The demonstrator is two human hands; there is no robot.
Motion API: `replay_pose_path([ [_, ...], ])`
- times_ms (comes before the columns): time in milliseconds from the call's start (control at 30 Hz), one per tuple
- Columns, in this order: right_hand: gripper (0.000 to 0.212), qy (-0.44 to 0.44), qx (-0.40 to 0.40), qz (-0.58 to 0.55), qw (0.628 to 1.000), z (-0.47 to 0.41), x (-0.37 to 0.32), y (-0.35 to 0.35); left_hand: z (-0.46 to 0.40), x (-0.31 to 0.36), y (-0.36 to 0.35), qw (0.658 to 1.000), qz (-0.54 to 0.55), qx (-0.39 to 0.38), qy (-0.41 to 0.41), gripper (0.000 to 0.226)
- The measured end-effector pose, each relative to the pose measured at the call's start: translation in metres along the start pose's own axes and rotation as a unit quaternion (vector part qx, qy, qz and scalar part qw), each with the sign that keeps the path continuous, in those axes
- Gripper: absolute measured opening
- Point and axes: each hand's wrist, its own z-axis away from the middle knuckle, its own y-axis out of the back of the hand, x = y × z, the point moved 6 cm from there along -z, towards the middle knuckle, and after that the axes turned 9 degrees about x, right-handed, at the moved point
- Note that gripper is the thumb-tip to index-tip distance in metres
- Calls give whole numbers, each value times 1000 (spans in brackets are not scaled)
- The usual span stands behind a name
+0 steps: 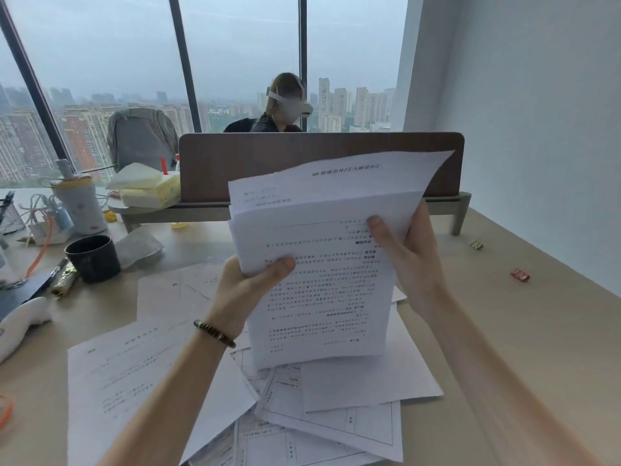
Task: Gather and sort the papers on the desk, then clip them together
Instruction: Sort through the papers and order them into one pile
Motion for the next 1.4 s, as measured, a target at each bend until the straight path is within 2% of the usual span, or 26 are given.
replay_pose_path([
  [100,47,-44,-26,-18,999,11,21,1,4,-13,8,1000,-2,13,24,33],
  [233,42,-103,-37,-10,994,32,54,0,8,-31,10,998,-15,21,57,30],
  [500,37,-75,2,23,997,22,41,-1,1,-19,5,995,-9,74,59,20],
  [667,43,-73,12,42,996,14,30,3,-3,-12,6,996,-3,58,71,27],
  [767,36,-78,16,25,997,10,26,2,-1,-17,8,994,4,62,95,29],
  [833,30,-78,19,45,996,9,26,1,1,-17,9,993,-26,76,82,27],
  [933,14,-57,51,96,992,8,25,1,3,-11,10,986,-126,112,8,12],
  [1000,6,-39,74,117,990,8,22,1,5,-9,9,972,-193,130,-40,22],
  [1100,9,-20,86,108,990,13,16,-4,8,-3,6,955,-238,164,-68,31],
  [1233,23,13,85,87,993,13,1,-11,9,7,1,959,-193,180,-102,31],
  [1300,28,26,68,91,993,14,-3,-12,6,4,1,974,-138,149,-97,31],
  [1400,37,15,52,101,993,18,4,-9,5,-12,4,993,-68,80,-47,20],
])
